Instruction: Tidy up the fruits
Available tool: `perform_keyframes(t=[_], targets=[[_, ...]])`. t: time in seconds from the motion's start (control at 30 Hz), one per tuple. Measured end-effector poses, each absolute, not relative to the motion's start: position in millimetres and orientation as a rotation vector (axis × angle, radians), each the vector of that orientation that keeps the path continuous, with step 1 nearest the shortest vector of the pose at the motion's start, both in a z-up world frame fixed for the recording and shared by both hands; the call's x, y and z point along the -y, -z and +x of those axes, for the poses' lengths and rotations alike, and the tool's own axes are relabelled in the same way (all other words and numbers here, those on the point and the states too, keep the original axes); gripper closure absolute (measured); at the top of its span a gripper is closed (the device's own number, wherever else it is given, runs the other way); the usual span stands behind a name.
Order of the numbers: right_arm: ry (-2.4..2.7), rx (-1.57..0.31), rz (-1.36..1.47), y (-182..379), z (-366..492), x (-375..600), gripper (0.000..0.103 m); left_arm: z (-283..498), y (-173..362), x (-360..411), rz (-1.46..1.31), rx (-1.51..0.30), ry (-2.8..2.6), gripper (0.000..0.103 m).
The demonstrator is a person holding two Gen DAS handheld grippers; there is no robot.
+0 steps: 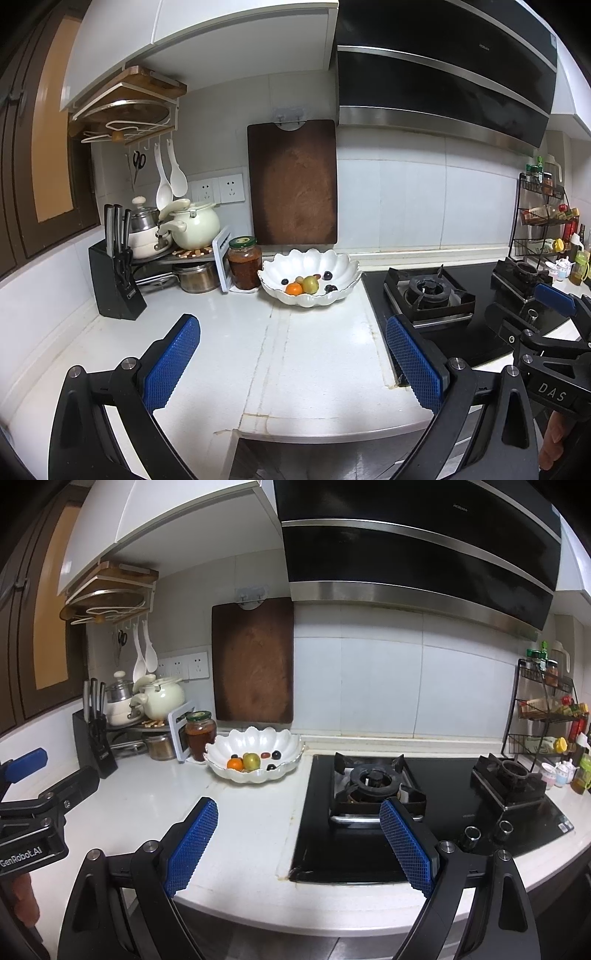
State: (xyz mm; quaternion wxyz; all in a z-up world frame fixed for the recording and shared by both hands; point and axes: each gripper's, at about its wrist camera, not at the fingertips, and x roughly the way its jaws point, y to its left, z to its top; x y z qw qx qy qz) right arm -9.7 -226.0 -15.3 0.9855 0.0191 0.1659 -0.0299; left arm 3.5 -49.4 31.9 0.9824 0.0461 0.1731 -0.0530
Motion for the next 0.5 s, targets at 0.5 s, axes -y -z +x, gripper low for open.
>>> perform_keyframes(t=[0.5], targets=[[0.064,-0.331,0.04,11.8,-14.4,229.3,0.012,3.9,-33.4,56.0,0.088,-0.35,0.116,0.0]])
